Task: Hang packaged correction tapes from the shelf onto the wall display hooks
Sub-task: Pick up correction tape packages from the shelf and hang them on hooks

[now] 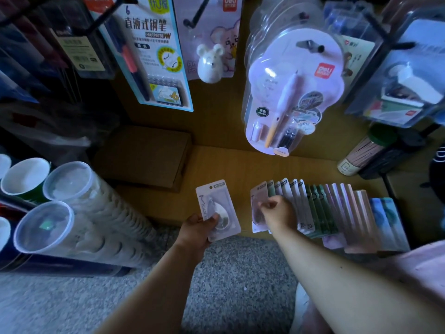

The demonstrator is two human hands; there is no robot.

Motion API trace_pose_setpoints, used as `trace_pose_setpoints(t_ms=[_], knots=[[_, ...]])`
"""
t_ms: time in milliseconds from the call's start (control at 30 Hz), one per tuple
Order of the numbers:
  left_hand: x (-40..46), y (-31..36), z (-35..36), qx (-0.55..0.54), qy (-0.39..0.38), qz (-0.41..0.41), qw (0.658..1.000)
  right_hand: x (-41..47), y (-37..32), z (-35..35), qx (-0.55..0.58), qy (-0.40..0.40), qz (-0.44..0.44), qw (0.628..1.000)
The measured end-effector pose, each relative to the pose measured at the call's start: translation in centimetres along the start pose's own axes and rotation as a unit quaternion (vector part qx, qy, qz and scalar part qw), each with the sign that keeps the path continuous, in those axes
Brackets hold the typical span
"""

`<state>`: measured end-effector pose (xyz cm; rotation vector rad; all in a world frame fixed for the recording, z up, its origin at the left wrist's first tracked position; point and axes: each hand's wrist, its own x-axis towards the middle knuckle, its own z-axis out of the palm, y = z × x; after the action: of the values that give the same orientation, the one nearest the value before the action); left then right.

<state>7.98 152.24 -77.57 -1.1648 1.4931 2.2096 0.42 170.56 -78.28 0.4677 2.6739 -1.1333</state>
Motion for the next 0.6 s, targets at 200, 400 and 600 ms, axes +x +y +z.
trace_pose_setpoints(t_ms=[200, 400, 600], knots=[[-0.1, -0.5, 0.1, -0.018, -0.025, 0.002, 1.0, 1.0, 1.4, -0.5, -0.1, 0.048, 0.026, 0.993], [0.4, -1.4, -0.2, -0.025, -0.036, -0.001, 0.999, 1.7, 1.2, 0.3, -0.186, 0.039, 0.04, 0.981], [0.7, -1.7, -0.3, -0.017, -0.032, 0.0, 0.999, 1.8, 0.6, 0.8, -0.212, 0.024, 0.025, 0.977]])
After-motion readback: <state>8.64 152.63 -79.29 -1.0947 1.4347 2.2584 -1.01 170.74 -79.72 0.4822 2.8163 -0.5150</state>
